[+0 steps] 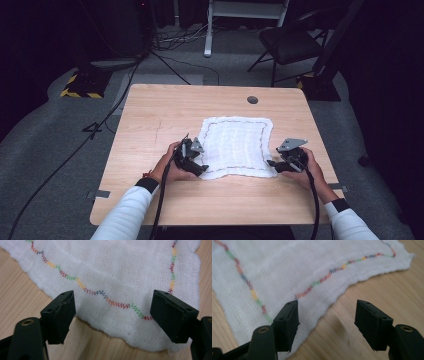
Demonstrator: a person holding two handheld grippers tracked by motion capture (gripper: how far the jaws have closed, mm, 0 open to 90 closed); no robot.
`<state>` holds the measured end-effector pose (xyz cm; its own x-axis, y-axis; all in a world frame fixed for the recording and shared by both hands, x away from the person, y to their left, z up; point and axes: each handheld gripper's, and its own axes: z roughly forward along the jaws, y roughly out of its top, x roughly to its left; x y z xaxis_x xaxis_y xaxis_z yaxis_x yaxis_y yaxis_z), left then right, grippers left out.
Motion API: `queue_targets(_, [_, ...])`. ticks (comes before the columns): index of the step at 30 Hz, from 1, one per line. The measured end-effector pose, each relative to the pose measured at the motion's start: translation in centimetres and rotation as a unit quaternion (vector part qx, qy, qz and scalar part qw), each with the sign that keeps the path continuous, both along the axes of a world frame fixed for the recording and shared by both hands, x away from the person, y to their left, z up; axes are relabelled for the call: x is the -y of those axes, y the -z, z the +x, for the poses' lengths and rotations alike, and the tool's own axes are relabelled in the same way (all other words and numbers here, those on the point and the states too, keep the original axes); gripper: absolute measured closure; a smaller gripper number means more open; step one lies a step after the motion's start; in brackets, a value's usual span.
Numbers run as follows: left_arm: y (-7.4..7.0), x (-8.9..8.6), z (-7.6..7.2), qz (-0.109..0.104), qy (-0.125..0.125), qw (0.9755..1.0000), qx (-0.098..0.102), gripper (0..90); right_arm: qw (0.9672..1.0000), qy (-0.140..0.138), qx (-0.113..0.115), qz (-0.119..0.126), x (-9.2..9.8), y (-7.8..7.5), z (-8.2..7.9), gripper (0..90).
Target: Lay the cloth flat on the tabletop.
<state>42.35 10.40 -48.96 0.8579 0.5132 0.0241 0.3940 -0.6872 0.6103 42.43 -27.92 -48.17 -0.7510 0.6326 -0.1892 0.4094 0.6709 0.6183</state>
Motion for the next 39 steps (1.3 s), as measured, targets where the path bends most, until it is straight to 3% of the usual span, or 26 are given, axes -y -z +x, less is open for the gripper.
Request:
queue_targets(7, [0.1,-1.1,-0.8,-0.005,-0.017,0.9998,-0.005,20.7,0.9998,0.009,-0.001,0.019,0.8,0.4,-1.3,40.2])
queue_targets(10, [0.1,-1.0,-1.3,0.002,-0.019,0.9998,0.0,20.8,1.0,0.007,0.003,-0.004,1.2,0.2,-2.6,40.5])
queue_targets(13, [0.1,-1.0,-1.8,-0.005,-0.014,0.9997,-0.017,20.8,1.0,0.007,0.004,0.0,1.3,0.2,-3.4,41.0])
queue_targets(18, [0.2,-0.8,-3.4,-0.012,-0.001,0.9996,-0.025,20.7,0.9998,0.009,-0.007,0.015,2.2,0.3,-5.3,41.0])
queue_targets(19, [0.2,-0.7,-3.7,-0.011,0.002,0.9997,-0.023,20.7,0.9997,0.008,-0.017,0.019,2.5,0.3,-5.9,41.0])
queue_targets(25, [-0.2,-0.8,-4.4,-0.012,0.005,0.9999,0.004,19.9,0.9997,-0.003,-0.018,0.018,2.6,0.1,-6.6,36.0])
queue_targets(27, [-0.5,-1.2,-4.0,-0.019,-0.005,0.9998,0.007,17.9,0.9995,-0.004,-0.009,0.028,2.4,-0.3,-6.5,35.0])
queue_targets(28, [-0.6,-1.4,-3.8,-0.025,-0.01,0.9996,0.004,17.6,0.9989,-0.009,-0.001,0.047,2.2,-0.7,-6.5,34.9])
queue_targets(35, [-1.5,-2.2,-2.5,-0.02,-0.053,0.9975,0.042,19.7,0.9976,-0.027,0.019,0.061,0.8,-1.4,-6.7,33.6])
queue_targets(37, [-1.9,-2.7,-2.3,-0.038,-0.059,0.9966,0.043,19.0,0.9977,-0.033,0.016,0.057,0.1,-1.4,-6.6,33.6])
queue_targets(39, [-2.3,-2.9,-2.2,-0.041,-0.06,0.9963,0.048,19.6,0.9973,-0.046,0.021,0.053,-0.8,-1.4,-6.5,34.1])
